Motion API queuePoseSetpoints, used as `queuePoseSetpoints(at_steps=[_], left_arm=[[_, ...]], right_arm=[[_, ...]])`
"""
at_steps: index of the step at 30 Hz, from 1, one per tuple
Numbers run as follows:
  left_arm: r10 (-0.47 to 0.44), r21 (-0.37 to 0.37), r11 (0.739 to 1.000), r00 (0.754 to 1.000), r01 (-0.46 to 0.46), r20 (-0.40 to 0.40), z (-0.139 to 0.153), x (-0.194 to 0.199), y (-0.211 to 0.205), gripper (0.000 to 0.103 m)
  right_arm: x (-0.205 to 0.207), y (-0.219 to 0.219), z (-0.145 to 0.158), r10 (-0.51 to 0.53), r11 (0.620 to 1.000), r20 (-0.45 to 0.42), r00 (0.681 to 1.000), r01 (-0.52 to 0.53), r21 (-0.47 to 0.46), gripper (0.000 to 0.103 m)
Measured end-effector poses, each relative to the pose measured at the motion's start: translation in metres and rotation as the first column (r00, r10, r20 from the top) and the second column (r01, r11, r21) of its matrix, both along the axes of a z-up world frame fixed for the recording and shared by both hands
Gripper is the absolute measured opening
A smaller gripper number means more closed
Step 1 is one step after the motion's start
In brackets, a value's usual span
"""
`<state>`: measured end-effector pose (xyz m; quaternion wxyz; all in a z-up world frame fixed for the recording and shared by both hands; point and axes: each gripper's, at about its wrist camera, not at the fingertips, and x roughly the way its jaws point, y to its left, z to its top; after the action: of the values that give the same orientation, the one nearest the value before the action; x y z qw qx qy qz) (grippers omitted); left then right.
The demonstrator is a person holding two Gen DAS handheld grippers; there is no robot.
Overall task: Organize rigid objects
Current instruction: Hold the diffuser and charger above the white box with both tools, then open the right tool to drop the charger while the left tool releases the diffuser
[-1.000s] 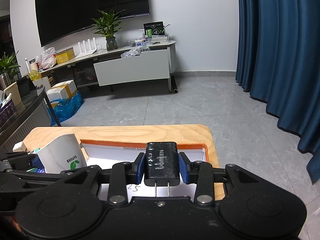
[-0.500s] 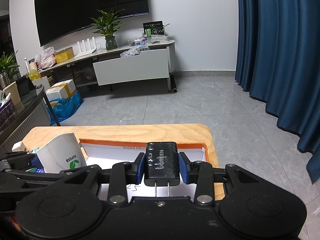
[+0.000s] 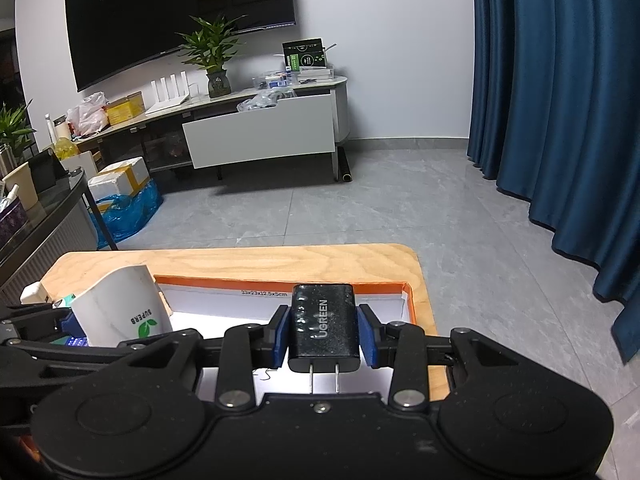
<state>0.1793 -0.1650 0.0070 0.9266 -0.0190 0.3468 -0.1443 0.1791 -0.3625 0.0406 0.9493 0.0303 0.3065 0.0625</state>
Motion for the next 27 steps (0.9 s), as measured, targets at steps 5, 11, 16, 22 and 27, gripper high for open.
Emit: queuePoseSetpoints(at_steps=[5,11,16,22,27], left_arm=[[0.0,-0.003,1.0,1.0,0.0,-0.002,-0.001,0.001,0.001,0.073],[-0.002,-0.003,1.0,1.0,0.002,-0.003,-0.001,0.002,0.002,0.073],[-0.004,-0.005,1.0,1.0,0.004,-0.004,-0.002,0.002,0.003,0.073],[-0.008,-0.003,1.0,1.0,0.008,-0.006,-0.003,0.004,0.003,0.073],[-0.014,0.003,1.0,1.0,0.014,-0.011,-0.005,0.007,0.001,0.073]], right_arm=[[0.001,-0.001,-0.002,-0.004,1.0,-0.001,1.0,0.004,0.001,0.044],[0.001,-0.001,-0.003,-0.008,1.0,0.001,1.0,0.008,-0.001,0.044],[-0.001,0.001,-0.002,-0.026,1.0,0.012,1.0,0.026,-0.005,0.045],[-0.008,-0.003,0.004,-0.06,0.998,0.047,0.997,0.059,0.018,0.045],[-0.012,-0.008,0.01,-0.084,0.996,0.071,0.994,0.082,0.03,0.049]])
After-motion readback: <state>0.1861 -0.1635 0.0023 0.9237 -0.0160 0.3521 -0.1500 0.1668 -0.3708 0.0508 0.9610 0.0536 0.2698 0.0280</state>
